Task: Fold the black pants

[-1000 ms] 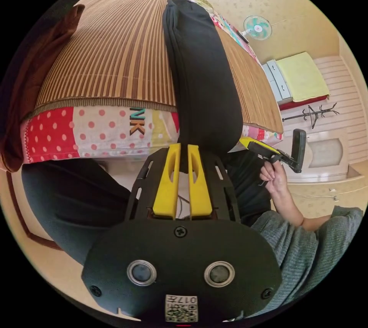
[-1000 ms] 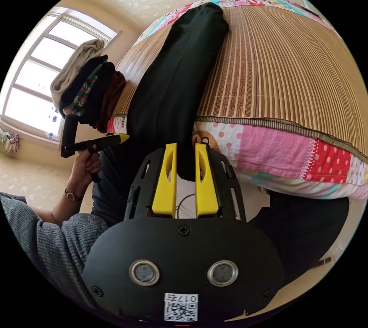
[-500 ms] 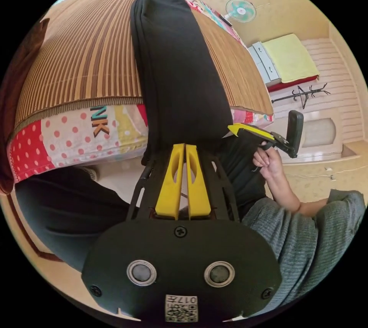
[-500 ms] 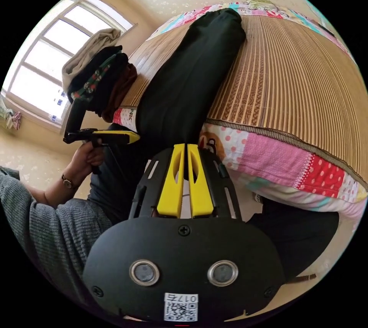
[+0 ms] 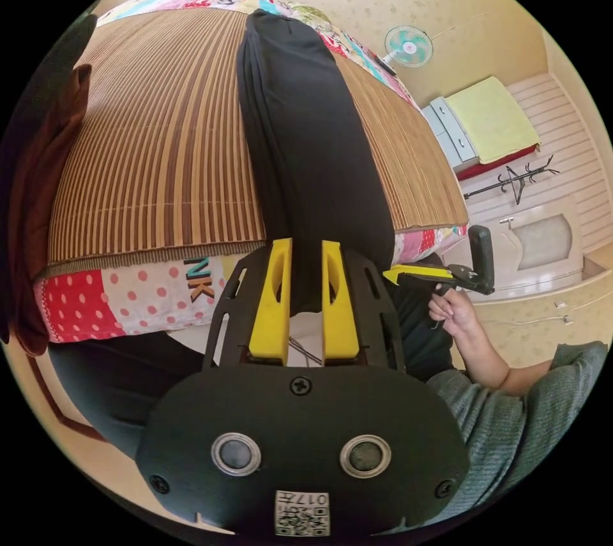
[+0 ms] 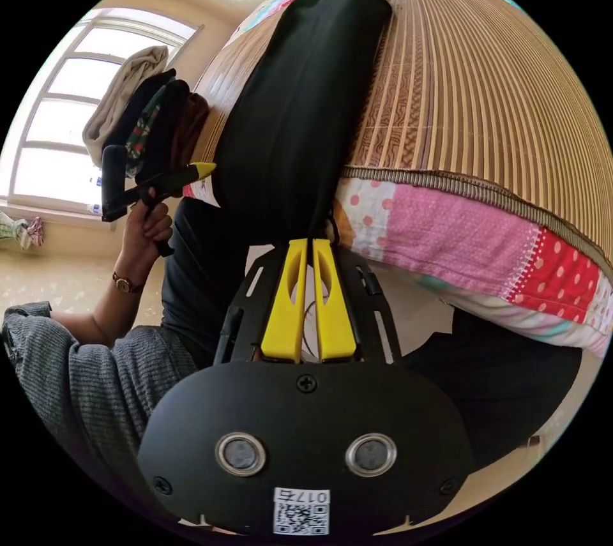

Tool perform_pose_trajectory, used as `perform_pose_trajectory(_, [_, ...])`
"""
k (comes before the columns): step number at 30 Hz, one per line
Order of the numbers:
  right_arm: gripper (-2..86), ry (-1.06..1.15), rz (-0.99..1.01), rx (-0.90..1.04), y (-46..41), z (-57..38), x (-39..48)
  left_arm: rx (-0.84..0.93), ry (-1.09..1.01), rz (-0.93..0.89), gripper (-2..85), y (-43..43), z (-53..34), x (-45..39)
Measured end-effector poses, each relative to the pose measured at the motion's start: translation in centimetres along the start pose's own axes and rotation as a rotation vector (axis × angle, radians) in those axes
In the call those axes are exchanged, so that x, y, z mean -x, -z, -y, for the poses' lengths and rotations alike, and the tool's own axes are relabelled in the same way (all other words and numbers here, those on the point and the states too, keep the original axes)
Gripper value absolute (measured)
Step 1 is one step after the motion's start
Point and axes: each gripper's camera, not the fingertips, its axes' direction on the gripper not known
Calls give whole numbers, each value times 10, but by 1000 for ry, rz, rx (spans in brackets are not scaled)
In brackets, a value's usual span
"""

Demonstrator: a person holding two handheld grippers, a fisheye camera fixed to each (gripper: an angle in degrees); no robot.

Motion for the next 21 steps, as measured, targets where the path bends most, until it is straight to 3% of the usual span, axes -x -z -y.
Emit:
perform_pose_trajectory(8, [17, 5, 25, -11, 10, -1, -7, -33, -48, 151, 71, -7, -9, -34])
perform_pose_trajectory(14, [18, 107, 64, -50, 44, -7, 15, -198, -46, -88, 34, 59, -20, -15])
perform_pose_trajectory(18, [19, 63, 92, 24, 26, -4, 9, -52, 14, 21, 36, 32, -16, 4])
perform_pose_trajectory(21, [23, 33, 85, 82, 11, 1, -1, -42, 72, -23, 39, 26, -17, 15])
